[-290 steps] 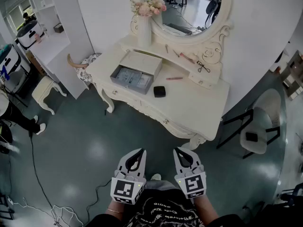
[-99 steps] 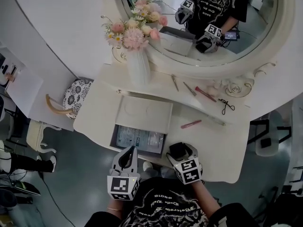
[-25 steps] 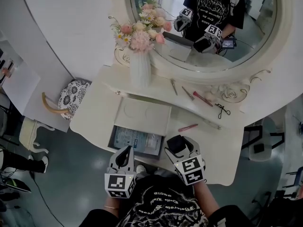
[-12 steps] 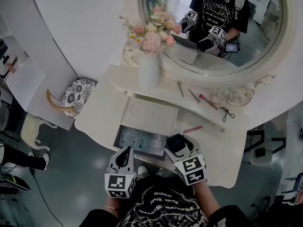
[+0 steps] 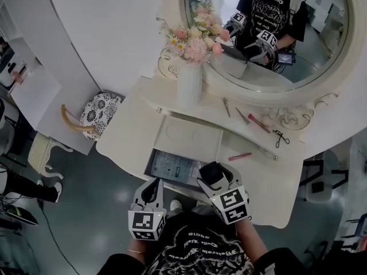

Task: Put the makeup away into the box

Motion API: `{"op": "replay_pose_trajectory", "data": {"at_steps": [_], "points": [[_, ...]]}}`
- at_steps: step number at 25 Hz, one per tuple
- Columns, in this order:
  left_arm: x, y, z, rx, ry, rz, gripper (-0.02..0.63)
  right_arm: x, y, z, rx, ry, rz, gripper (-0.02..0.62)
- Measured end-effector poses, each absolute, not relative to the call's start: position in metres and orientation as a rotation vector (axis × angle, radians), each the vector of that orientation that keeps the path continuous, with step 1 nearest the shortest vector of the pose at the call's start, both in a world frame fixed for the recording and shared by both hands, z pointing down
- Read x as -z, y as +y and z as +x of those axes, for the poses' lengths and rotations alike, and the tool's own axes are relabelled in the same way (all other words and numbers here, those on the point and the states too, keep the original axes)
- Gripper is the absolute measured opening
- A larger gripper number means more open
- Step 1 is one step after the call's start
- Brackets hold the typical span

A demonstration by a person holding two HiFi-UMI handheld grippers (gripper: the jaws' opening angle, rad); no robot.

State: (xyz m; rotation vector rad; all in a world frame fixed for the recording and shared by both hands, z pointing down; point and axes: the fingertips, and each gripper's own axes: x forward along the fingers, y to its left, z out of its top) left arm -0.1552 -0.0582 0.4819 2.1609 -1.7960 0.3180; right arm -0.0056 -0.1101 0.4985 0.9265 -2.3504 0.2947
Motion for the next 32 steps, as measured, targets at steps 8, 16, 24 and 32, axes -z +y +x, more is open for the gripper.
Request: {"op": "replay_pose_trajectory", "data": {"at_steps": [8,16,24,32], "points": [[-0.482,-0.053,-0.171,-0.325,-1.832,2.127,0.015,-0.499,-0.106,-0.02,-0.301,-2.368,0.885,0.342],[-0.484,-0.047,-0.181,-0.322,-1.862,2.095,0.015,-0.505,-0.103,-0.036,-0.301,-2.368,0.829,0.342],[-0.486,-0.045,-0.191,-0.327,-1.892,2.054,0.015,-0.508,-0.103,-0.049,-0.323,-2.374,0.787,0.342],[-0.485,-0.05,-0.194,-0.321,-1.898,2.05,0.015,-0.511,-0.103,-0.065,-0.337,-2.392,0.744,0.342]]}}
